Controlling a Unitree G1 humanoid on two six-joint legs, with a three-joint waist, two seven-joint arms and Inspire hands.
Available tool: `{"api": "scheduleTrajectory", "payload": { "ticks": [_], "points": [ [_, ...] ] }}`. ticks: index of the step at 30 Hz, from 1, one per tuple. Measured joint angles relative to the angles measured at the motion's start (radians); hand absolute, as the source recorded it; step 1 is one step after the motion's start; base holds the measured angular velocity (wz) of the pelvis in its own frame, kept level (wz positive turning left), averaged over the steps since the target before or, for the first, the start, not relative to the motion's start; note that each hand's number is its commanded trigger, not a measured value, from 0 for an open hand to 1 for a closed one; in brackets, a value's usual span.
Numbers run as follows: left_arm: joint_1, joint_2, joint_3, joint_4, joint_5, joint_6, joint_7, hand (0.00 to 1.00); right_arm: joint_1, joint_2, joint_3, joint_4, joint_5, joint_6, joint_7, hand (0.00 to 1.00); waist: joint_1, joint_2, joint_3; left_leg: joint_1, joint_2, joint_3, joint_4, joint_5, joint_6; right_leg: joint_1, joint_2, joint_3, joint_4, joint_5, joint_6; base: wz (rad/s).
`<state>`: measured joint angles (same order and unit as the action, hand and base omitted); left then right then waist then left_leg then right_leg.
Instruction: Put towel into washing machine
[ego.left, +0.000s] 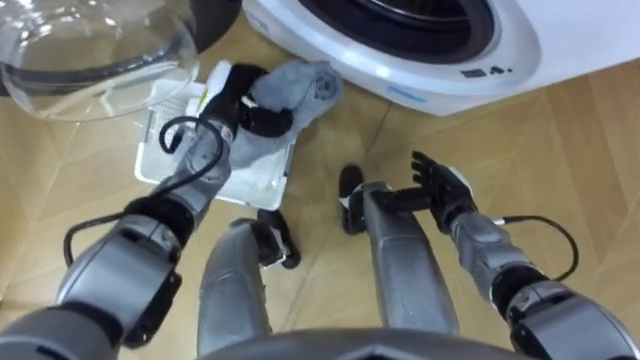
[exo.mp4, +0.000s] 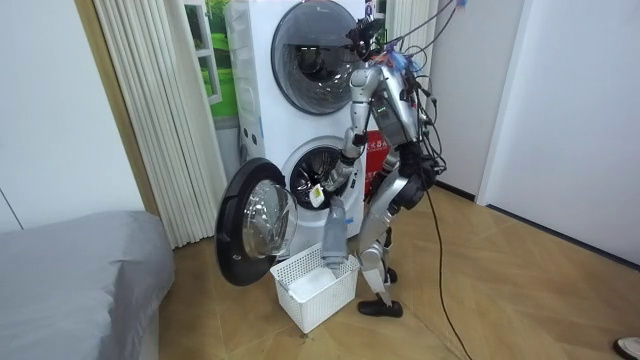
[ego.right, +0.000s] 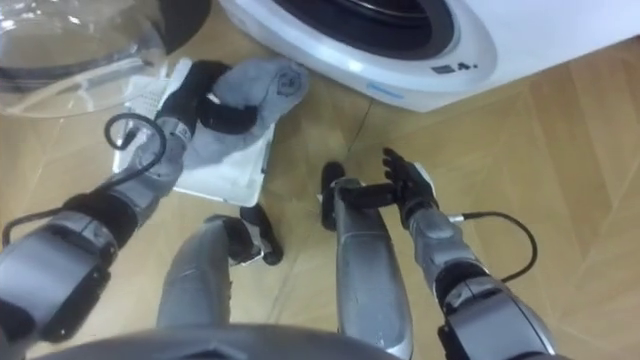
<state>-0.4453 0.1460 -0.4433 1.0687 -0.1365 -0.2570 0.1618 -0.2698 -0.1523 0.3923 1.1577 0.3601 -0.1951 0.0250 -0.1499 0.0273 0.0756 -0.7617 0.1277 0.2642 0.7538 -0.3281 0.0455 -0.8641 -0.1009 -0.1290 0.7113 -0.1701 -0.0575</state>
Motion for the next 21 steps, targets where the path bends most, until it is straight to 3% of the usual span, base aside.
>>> {"api": "scheduleTrajectory", "payload": {
  "ticks": [4,6,8,12,21],
  "points": [
    [0.062,-0.008,-0.015,-0.049,-0.171,0.013,-0.107,1.0,-0.002,0.007,-0.002,-0.001,-0.015,0.0,-0.003,0.0,0.009,-0.001,-0.0054,0.006,-0.001,-0.007,-0.008,0.004,-0.001,0.011,-0.001,-0.009,-0.01,0.0,0.0,0.05],
    [0.095,-0.018,-0.049,-0.049,-0.258,0.02,-0.163,1.0,0.011,0.011,0.0,-0.002,-0.014,0.0,-0.004,0.0,0.017,-0.002,-0.0246,0.013,-0.001,-0.008,-0.018,0.006,-0.002,0.019,0.0,-0.011,-0.022,0.002,0.0,0.0],
    [0.116,-0.027,-0.056,-0.049,-0.29,0.028,-0.204,1.0,0.018,0.016,0.0,-0.003,-0.016,0.0,-0.003,0.0,0.017,-0.003,-0.028,0.029,-0.001,-0.009,-0.029,0.008,-0.003,0.038,0.004,-0.012,-0.037,0.006,0.002,0.0],
    [0.148,-0.027,-0.085,-0.075,-0.383,0.055,-0.268,1.0,0.025,0.028,-0.002,-0.007,-0.016,0.002,-0.002,0.0,0.017,-0.002,-0.0316,0.044,0.001,-0.021,-0.036,0.008,-0.004,0.066,0.011,-0.02,-0.061,0.013,0.005,0.0],
    [0.194,-0.04,-0.088,-0.15,-0.642,0.063,-0.379,1.0,0.038,0.03,-0.003,-0.048,-0.06,0.0,-0.001,0.0,0.034,-0.002,-0.0324,0.06,-0.001,0.004,-0.065,0.016,0.0,0.069,0.017,-0.001,-0.089,0.031,0.01,-0.07]
  ]
}}
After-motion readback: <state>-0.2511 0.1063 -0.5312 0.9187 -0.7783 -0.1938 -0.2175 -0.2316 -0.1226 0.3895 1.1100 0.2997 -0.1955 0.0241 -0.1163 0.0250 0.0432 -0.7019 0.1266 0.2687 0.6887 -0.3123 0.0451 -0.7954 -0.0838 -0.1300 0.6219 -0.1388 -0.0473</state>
